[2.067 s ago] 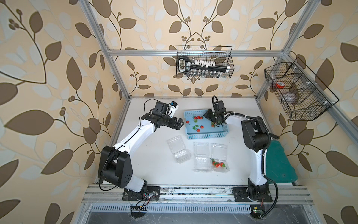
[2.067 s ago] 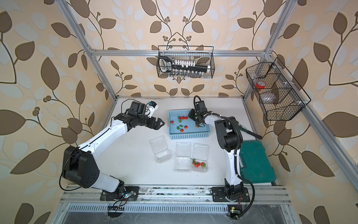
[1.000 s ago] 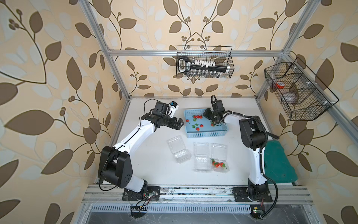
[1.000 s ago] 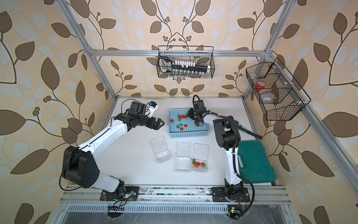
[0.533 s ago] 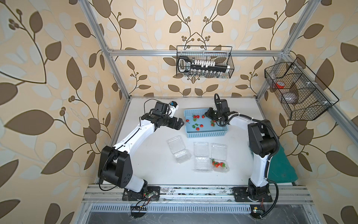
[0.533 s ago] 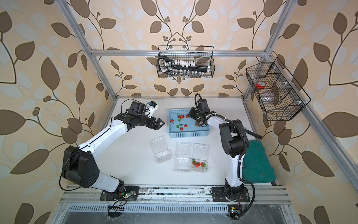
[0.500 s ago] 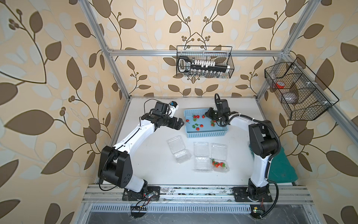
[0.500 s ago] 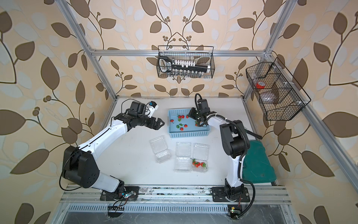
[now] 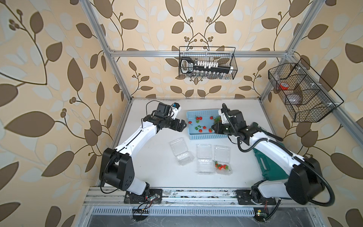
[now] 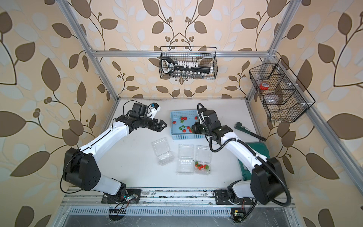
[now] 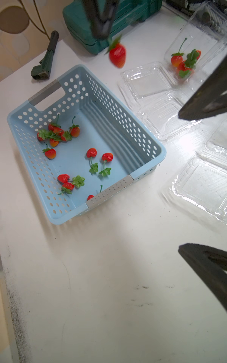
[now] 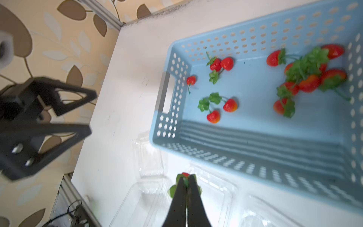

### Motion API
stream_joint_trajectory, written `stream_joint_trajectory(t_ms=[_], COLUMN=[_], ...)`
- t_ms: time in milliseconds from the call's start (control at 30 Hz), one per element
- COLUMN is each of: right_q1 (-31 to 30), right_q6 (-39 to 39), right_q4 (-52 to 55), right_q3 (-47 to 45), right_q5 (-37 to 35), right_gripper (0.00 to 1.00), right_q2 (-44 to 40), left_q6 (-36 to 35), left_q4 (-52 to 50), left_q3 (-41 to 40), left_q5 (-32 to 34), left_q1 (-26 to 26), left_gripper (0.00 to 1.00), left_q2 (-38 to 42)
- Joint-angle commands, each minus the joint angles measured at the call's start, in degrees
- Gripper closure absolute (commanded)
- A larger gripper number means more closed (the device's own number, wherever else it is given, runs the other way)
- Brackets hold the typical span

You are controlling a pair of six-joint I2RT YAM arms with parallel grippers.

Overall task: Pack strawberries into containers
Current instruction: Place the strawberry in the packing box.

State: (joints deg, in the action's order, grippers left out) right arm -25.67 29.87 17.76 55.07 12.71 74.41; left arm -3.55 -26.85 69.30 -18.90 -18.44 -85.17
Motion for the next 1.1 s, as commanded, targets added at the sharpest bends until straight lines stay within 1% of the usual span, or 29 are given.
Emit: stream_joint_trajectory(t_ms=[0,167,333,467,600,633,667,700,767,833,900,967,1067], right_q1=[-3.23,-8.01,-9.99,-10.70,-13.02,-13.32,-13.43,-13.44,-13.49,-13.44,-13.23,-12.25,-8.36], right_q6=[2.13,7.62,10.77,11.90,13.15,13.20,13.28,13.29,12.90,12.08,10.48,8.70,5.45], right_q4=[11.09,20.37,25.19,26.00,26.46,26.42,26.47,26.81,26.98,27.33,28.25,29.01,25.64], right_q3=[-7.37,-13.96,-17.83,-20.02,-20.77,-20.84,-20.82,-20.51,-19.56,-17.45,-14.41,-10.65,-5.89], right_q5=[-3.74,-6.78,-8.37,-7.86,-9.75,-9.94,-10.09,-10.39,-11.21,-13.23,-15.33,-17.35,-17.43], right_gripper=[1.00,1.00,1.00,1.00,1.00,0.97,0.90,0.85,0.79,0.69,0.66,0.65,0.64], right_q2=[-6.91,-16.91,-22.21,-21.79,-19.66,-19.19,-18.83,-18.37,-18.01,-17.75,-16.71,-15.03,-12.57], left_q6=[-1.05,-1.10,-1.11,-1.11,-1.11,-1.11,-1.11,-1.08,-1.20,-1.19,-1.15,-1.17,-1.26], left_q4=[0.14,-0.08,-0.19,-0.25,-0.20,-0.21,-0.17,-0.16,-0.20,-0.14,-0.16,-0.16,-0.17], left_q3=[1.12,1.24,1.29,1.20,1.14,1.23,1.14,1.10,1.10,1.10,1.11,1.11,1.11], left_q5=[0.70,0.62,0.63,0.53,0.53,0.53,0.52,0.53,0.59,0.53,0.53,0.61,0.70], left_q1=[-0.46,-0.46,-0.46,-0.46,-0.46,-0.47,-0.46,-0.46,-0.46,-0.46,-0.46,-0.46,-0.47], left_gripper=[0.01,0.01,0.01,0.01,0.01,0.01,0.01,0.01,0.01,0.01,0.01,0.01,0.01], left_q2=[4.23,4.04,4.04,4.12,4.22,4.22,4.17,4.19,4.22,4.13,4.04,4.04,4.21])
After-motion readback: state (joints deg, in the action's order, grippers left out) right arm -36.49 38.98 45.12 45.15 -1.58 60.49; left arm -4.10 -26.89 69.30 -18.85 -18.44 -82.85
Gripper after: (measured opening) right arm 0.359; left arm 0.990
